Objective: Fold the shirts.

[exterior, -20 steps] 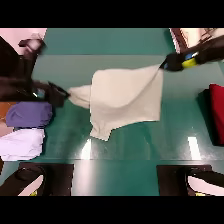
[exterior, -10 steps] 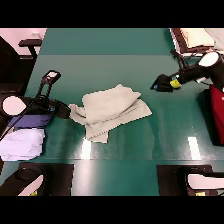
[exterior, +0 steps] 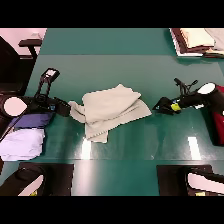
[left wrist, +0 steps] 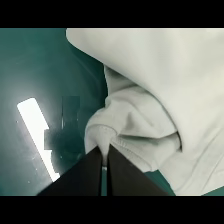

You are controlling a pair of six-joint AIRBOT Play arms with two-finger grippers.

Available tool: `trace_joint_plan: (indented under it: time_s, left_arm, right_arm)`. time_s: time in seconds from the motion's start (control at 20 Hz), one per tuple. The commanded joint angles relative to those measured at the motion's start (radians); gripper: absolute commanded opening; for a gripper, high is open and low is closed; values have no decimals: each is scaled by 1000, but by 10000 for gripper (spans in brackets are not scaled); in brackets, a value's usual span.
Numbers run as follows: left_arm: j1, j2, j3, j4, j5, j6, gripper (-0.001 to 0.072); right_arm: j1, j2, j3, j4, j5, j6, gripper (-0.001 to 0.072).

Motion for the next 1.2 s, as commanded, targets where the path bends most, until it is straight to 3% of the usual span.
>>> trace_joint_plan:
  time_s: [0.0, 0.1, 0.15, 0.3, 0.35, 0.55, 0.85, 1.15]
  left_arm:
    - [0, 0, 0, -3, 9, -1, 26]
    - [0, 0, 0, -3, 8, -5, 26]
    - [0, 0, 0, -3, 8, -14, 26]
    - [0, 0, 0, -2, 9, -32, 26]
    - [0, 0, 0, 0, 9, -60, 26]
    - [0, 1, 79, 81, 12, -106, 25]
    - [0, 15, 501, 135, -11, -105, 25]
    - [0, 15, 960, 128, -272, -85, 25]
  right_arm:
    - [58, -18, -32, 65, -83, -18, 452]
    - [103, -75, 4, 66, -64, -18, 449]
    - [124, -104, 26, 66, -58, -18, 398]
    - [164, -135, 99, 48, -56, -19, 62]
    - [164, -129, 131, 24, -53, -19, 17]
    - [106, -17, 310, -102, 2, -12, 16]
    - [-56, 232, 667, -153, 175, -14, 16]
    - [-161, 434, 913, -155, 288, -13, 15]
